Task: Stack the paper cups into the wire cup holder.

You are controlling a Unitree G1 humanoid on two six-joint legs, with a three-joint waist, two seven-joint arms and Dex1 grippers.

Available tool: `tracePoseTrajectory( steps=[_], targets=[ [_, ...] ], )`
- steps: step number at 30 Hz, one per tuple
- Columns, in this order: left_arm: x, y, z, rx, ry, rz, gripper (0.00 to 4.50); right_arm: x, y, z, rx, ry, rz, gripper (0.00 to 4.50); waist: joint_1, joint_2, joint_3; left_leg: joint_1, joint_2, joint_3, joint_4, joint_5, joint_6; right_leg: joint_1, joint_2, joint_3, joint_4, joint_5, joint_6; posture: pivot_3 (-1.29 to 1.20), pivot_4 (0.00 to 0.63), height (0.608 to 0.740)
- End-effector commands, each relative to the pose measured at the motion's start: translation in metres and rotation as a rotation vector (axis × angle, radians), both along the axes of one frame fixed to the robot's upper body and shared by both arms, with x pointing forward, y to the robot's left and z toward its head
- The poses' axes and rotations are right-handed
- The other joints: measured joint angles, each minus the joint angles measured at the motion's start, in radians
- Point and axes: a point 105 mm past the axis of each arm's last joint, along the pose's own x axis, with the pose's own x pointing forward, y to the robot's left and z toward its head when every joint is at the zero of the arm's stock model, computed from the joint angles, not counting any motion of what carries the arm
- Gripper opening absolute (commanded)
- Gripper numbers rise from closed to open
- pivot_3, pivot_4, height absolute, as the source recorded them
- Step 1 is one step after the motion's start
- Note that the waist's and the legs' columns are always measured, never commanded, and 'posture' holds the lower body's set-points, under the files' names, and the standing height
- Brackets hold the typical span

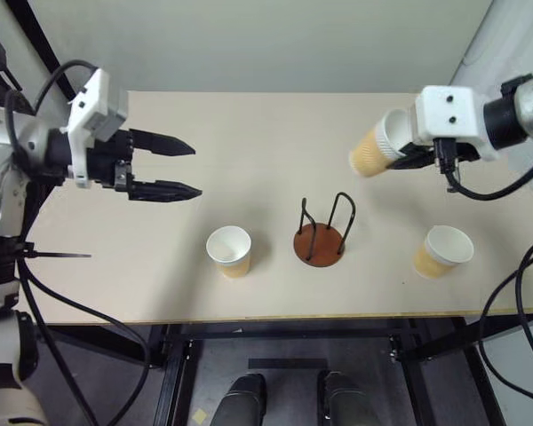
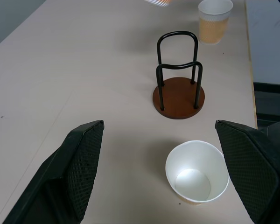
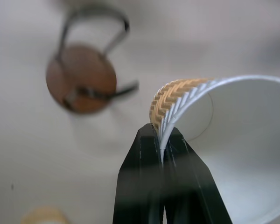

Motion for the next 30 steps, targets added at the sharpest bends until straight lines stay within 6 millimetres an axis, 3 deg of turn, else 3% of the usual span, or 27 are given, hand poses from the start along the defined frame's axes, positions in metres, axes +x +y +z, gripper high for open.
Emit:
tracePoseTrajectory(
  steps=[1,19,30],
  targets=[
    [-0.001,-0.003,0.012,0.002,-0.053,-0.017,4.11,-0.012,0.014,-0.003,-0.003,0.003,0.055,0.04,0.0,0.0,0.0,0.0,0.0,0.0,0.0,0.0,0.0,0.0,0.0,0.0,0.0,0.0,0.0,0.0,0.15,0.74],
    [-0.004,-0.002,0.01,-0.002,-0.049,-0.008,4.11,-0.01,0.027,-0.045,-0.104,0.056,0.141,0.04,0.002,0.0,0.0,0.0,0.0,0.0,0.001,0.002,0.002,0.0,0.0,0.0,0.001,0.0,0.0,0.0,0.15,0.74],
    [-0.004,-0.002,0.01,-0.003,-0.048,-0.009,4.11,-0.001,0.024,-0.051,-0.153,0.018,0.127,0.04,0.002,0.0,0.0,0.0,0.0,0.001,0.001,0.002,0.002,0.0,0.0,0.0,0.001,0.0,0.0,0.0,0.15,0.74]
  ],
)
